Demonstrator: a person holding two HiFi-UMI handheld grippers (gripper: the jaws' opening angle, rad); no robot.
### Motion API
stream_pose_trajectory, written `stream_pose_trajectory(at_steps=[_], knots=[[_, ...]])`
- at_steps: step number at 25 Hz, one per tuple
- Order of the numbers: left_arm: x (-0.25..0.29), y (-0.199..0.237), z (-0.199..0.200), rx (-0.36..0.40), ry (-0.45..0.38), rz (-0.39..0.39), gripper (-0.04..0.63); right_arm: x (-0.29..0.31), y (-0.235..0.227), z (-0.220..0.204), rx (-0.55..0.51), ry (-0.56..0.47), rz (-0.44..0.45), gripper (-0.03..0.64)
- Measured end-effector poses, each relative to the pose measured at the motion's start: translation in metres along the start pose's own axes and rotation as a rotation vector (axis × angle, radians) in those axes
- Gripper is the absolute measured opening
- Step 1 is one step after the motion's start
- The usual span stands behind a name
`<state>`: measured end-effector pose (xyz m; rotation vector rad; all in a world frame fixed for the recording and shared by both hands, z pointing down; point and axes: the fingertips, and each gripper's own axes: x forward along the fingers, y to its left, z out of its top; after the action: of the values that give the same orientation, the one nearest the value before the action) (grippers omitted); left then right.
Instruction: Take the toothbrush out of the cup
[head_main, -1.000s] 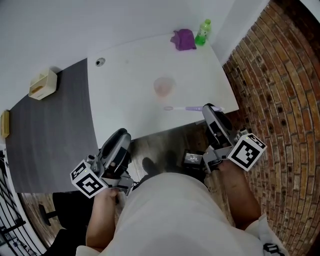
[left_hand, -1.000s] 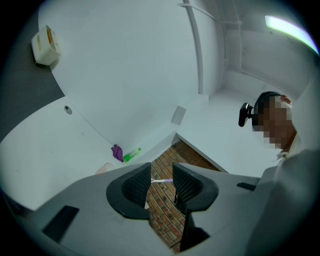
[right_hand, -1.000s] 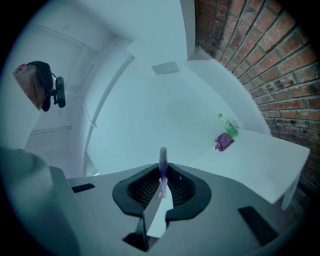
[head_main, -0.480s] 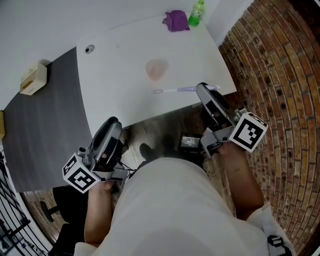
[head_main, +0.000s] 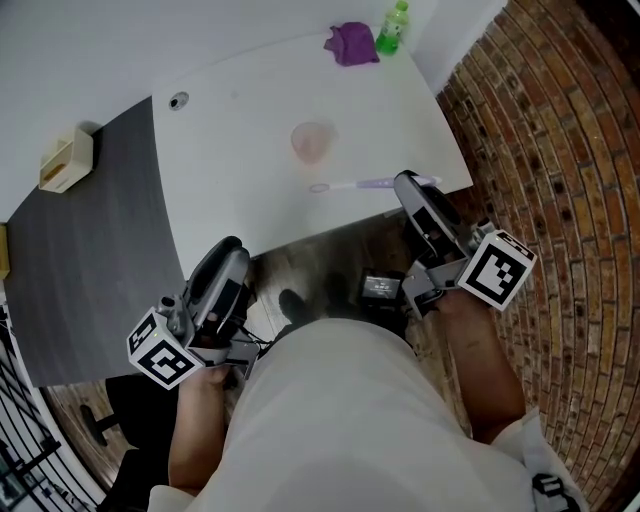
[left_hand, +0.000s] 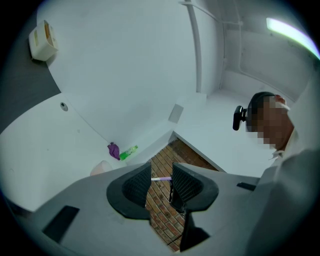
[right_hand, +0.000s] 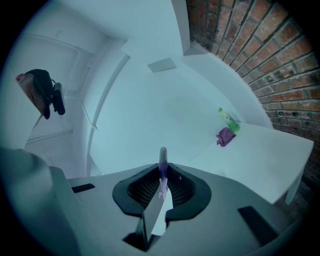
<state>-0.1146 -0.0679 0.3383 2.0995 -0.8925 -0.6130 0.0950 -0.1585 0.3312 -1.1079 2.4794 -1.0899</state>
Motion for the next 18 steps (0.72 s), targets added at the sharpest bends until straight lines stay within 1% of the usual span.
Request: stream_pose_trajectory(at_steps=[15, 18], knots=[[-0.0014, -0.0019, -0.0017, -0.010, 0.012, -0.005, 0.117, 0.0032, 0.0029, 0.0018, -0.014, -0.002, -0.011, 0.054], [-0.0003, 0.0012, -0.0020, -0.012, 0.006, -0.001, 0.117, 0.0091, 0.0037, 0.0043, -0.035, 0.005, 0.004, 0.054]])
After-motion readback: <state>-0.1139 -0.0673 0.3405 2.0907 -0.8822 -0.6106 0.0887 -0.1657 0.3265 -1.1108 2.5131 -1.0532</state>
